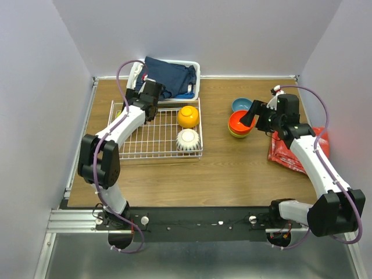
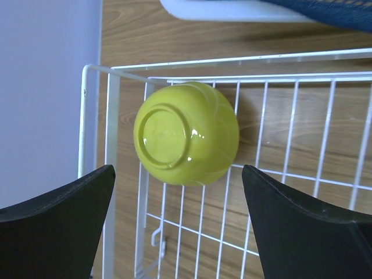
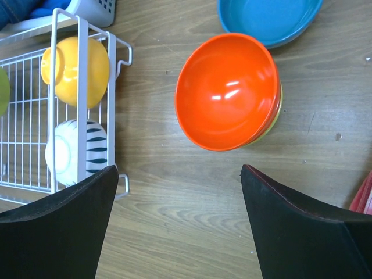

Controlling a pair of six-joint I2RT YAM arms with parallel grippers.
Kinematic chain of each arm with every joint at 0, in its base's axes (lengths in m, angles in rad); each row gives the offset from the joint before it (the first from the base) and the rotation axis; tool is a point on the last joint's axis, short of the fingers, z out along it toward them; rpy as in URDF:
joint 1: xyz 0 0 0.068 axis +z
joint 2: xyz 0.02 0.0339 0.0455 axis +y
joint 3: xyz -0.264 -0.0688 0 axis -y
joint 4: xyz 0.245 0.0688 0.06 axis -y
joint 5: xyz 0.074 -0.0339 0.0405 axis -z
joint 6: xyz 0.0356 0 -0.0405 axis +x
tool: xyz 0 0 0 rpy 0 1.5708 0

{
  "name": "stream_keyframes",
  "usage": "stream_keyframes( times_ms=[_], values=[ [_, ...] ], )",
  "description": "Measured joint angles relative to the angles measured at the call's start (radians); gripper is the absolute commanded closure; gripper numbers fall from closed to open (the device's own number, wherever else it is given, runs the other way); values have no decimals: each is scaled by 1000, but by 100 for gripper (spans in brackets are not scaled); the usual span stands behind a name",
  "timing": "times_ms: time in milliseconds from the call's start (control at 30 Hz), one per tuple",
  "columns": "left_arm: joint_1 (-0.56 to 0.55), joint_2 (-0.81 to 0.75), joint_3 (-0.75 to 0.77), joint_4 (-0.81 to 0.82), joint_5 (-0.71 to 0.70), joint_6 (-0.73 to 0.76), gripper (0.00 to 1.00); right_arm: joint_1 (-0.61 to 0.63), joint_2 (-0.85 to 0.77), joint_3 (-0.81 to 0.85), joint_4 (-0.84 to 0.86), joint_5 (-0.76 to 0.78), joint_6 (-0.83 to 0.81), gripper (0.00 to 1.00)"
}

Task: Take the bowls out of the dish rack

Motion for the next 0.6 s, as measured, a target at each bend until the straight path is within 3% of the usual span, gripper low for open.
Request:
stream_keyframes(
  times_ms=[233,600],
  values=[
    [0,103,44,-35,-91,53,1,0,0,-12,1,-23,-24,6],
    [0,230,83,-73,-124,61,1,0,12,-33,8,-75,-39,6]
  ],
)
